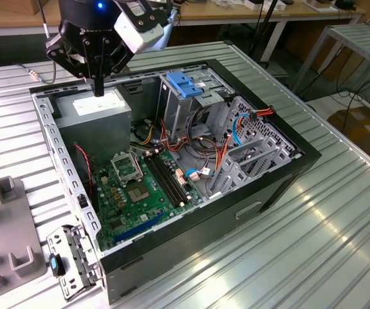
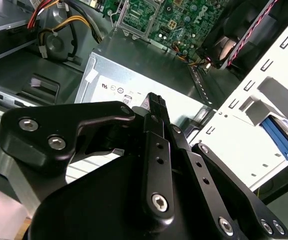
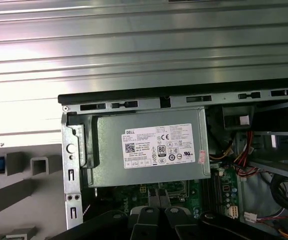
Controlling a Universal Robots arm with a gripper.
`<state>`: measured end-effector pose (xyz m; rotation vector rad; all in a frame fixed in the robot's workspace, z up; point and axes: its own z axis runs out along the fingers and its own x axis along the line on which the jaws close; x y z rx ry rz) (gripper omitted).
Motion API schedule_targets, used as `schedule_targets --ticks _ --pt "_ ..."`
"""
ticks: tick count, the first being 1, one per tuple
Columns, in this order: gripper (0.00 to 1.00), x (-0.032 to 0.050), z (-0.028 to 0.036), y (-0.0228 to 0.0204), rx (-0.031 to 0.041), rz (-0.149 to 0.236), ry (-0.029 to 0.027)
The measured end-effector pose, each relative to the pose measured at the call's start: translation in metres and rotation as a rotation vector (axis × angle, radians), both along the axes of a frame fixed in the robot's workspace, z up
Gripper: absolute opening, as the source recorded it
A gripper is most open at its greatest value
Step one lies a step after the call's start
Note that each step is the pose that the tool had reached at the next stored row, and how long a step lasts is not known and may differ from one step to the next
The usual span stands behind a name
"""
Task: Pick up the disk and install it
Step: 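Reach for the disk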
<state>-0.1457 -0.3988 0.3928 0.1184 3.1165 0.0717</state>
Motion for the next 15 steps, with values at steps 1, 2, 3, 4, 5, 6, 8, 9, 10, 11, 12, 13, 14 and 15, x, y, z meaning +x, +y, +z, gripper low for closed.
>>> schedule_targets --ticks 1,2,3,4,5,6,8,9,10,11,12,13,14,15 --pt "0.11 -0.0002 0.0000 0.0000 0.0000 0.000 0.0000" --pt "0.11 -0.0005 0.0000 0.0000 0.0000 0.000 0.0000" --pt "0.11 -0.0008 0.0000 0.0000 0.0000 0.000 0.0000" --pt "0.11 -0.0010 0.0000 0.0000 0.0000 0.000 0.0000" --pt "0.11 -0.0014 0.0000 0.0000 0.0000 0.000 0.0000" --pt "0.11 -0.0019 0.0000 0.0000 0.0000 0.000 0.0000" --pt "0.11 -0.0025 0.0000 0.0000 0.0000 0.000 0.0000" --pt "0.11 -0.0028 0.0000 0.0000 0.0000 0.000 0.0000" --pt "0.11 -0.0034 0.0000 0.0000 0.0000 0.000 0.0000" --pt "0.11 -0.0037 0.0000 0.0000 -0.0001 0.000 0.0000" --pt "0.11 -0.0042 0.0000 0.0000 0.0000 0.000 0.0000" --pt "0.11 -0.0046 0.0000 0.0000 -0.0001 0.000 0.0000" --pt "0.11 -0.0050 0.0000 0.0000 0.0000 0.000 0.0001" --pt "0.11 -0.0054 0.0000 0.0000 0.0000 0.000 0.0000"
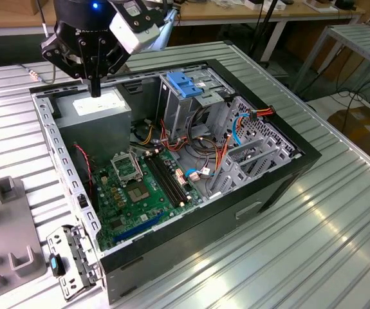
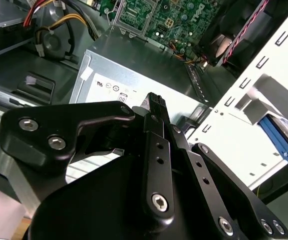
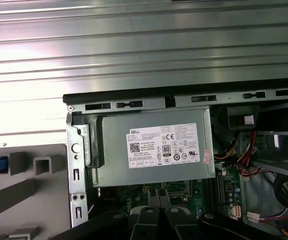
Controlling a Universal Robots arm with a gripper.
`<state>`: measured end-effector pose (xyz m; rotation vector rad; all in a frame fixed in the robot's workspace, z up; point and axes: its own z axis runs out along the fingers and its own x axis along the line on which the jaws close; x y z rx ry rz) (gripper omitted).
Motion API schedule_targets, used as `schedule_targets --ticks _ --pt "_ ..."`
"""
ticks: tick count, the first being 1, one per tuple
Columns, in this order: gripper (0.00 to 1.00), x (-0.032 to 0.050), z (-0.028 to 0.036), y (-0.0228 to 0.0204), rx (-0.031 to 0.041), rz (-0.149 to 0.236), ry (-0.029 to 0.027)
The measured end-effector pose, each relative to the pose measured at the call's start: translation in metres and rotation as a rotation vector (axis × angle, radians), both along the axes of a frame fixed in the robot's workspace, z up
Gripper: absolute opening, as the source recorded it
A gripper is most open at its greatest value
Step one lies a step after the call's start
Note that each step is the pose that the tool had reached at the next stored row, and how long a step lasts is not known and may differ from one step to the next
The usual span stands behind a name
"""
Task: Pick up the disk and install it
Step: 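Reach for the disk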
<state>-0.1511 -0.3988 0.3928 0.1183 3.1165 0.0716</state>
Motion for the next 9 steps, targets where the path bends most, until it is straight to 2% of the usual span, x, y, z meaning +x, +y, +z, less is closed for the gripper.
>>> schedule_targets --ticks 9 --pt "0.11 -0.0053 0.0000 0.0000 -0.0001 0.000 0.0001"
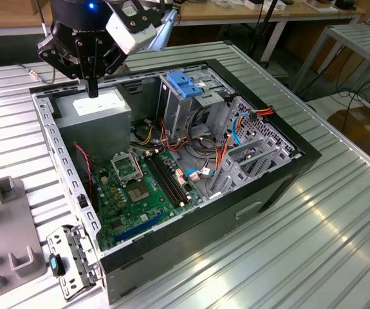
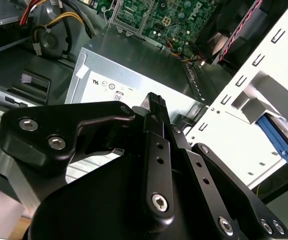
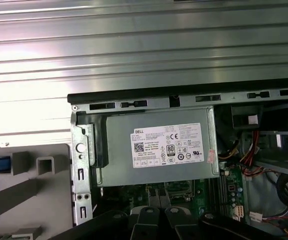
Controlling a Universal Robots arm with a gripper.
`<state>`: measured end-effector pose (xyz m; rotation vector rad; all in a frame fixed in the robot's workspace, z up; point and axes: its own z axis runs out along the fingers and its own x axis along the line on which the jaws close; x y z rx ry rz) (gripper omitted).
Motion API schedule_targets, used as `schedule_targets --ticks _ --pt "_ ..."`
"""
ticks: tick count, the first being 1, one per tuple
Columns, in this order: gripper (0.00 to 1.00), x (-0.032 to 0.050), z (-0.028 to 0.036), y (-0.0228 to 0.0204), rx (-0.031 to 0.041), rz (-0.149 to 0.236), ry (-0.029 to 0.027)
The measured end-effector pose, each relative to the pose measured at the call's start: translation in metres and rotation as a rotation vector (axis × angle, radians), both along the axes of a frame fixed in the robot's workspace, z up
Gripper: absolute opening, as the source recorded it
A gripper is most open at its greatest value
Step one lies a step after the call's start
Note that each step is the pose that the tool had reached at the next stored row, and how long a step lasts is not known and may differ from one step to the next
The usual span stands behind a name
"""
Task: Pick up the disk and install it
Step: 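Reach for the disk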
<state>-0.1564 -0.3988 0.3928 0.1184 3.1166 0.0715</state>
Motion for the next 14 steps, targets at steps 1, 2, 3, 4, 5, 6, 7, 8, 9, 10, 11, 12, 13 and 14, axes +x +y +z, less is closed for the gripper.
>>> schedule_targets --ticks 1,2,3,4,5,6,7,8,9,10,11,12,13,14 --pt "0.11 -0.0008 -0.0001 0.0000 0.0001 0.000 -0.0001" --pt "0.11 -0.0018 0.0000 0.0000 0.0000 0.000 -0.0001" --pt "0.11 -0.0026 0.0000 0.0000 0.0000 0.000 0.0000" --pt "0.11 -0.0037 -0.0001 0.0000 0.0001 0.000 -0.0001" --pt "0.11 -0.0045 -0.0001 0.0000 0.0001 0.000 -0.0001" --pt "0.11 -0.0063 -0.0001 0.0000 0.0001 0.000 -0.0001" --pt "0.11 -0.0081 0.0000 0.0000 0.0000 0.000 -0.0001" --pt "0.11 -0.0102 -0.0001 0.0000 0.0001 0.000 -0.0001" --pt "0.11 -0.0115 -0.0001 0.0000 0.0001 0.000 -0.0001" --pt "0.11 -0.0125 -0.0001 0.0000 0.0001 0.000 -0.0001" --pt "0.11 -0.0133 -0.0001 0.0000 0.0001 0.000 -0.0001" --pt "0.11 -0.0137 0.0000 0.0000 0.0000 0.000 0.0000" --pt "0.11 -0.0143 -0.0001 0.0000 0.0001 0.000 0.0000" --pt "0.11 -0.0147 -0.0001 0.0000 0.0001 0.000 -0.0001"
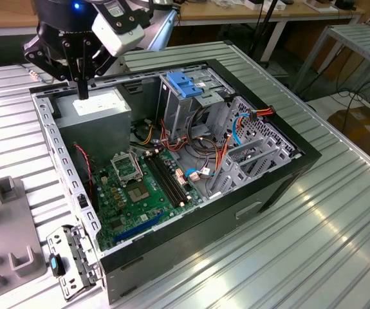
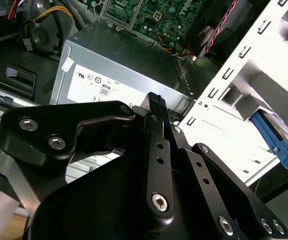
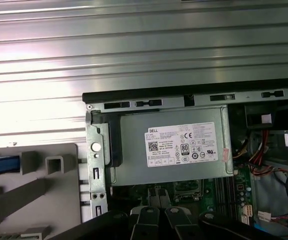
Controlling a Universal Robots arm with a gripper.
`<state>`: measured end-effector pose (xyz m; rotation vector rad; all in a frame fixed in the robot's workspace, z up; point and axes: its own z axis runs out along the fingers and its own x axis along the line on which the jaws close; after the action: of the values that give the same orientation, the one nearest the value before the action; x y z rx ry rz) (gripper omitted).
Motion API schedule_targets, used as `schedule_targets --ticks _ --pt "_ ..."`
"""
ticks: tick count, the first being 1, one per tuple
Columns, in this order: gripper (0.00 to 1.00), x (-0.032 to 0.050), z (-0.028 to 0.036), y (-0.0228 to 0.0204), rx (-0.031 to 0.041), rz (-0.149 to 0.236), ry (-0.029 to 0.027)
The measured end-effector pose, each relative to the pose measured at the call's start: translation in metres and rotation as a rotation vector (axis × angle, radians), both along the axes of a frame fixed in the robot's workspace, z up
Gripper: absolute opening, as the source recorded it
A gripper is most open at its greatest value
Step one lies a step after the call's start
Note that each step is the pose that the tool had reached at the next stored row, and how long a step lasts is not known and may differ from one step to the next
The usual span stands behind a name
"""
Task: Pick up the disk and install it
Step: 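Reach for the disk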
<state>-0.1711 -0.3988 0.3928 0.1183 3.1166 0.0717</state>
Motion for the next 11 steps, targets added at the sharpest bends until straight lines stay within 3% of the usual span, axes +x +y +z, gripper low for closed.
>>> schedule_targets --ticks 11 --pt "0.11 -0.0071 0.0000 0.0000 0.0000 0.000 0.0005"
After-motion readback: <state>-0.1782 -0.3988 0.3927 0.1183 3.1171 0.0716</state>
